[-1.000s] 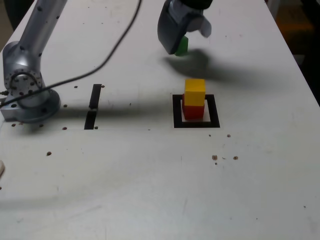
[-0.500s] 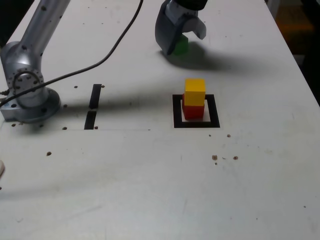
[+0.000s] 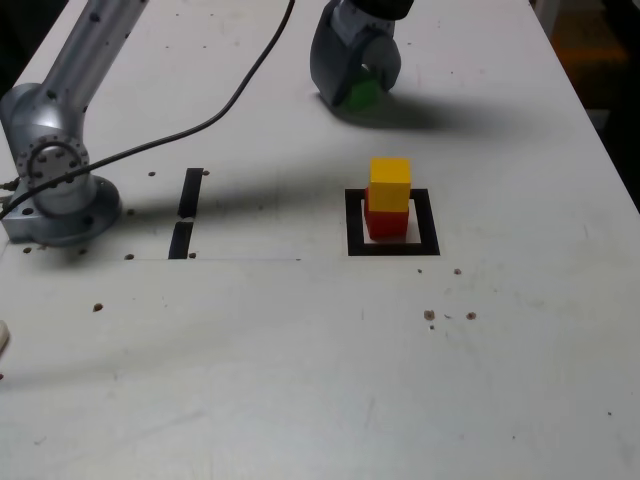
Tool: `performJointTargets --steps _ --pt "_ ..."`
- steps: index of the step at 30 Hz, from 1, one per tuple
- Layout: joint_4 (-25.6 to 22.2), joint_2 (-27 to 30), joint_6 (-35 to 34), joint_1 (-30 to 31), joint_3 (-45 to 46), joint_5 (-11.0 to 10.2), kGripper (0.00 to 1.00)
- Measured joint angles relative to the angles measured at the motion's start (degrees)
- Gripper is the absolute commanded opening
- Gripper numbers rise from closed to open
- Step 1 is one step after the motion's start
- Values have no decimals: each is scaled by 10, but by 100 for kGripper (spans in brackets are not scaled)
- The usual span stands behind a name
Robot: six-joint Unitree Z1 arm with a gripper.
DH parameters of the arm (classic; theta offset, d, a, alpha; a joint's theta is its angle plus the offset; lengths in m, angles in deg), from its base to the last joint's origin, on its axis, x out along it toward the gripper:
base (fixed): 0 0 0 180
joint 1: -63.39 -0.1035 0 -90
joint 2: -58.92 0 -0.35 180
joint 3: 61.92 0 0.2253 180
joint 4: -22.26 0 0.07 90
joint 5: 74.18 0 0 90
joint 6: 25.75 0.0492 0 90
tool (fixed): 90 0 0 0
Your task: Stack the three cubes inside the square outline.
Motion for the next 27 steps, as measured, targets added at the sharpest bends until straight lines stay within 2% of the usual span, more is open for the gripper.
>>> performJointTargets --steps 5,13,17,22,27 --pt "-8 0 -7 7 -6 0 22" --pt "-56 12 8 13 -36 16 15" --pt "-93 65 14 24 -47 20 12" --pt "-154 131 17 81 -39 1 12" --pt "-160 203 17 174 -8 15 12"
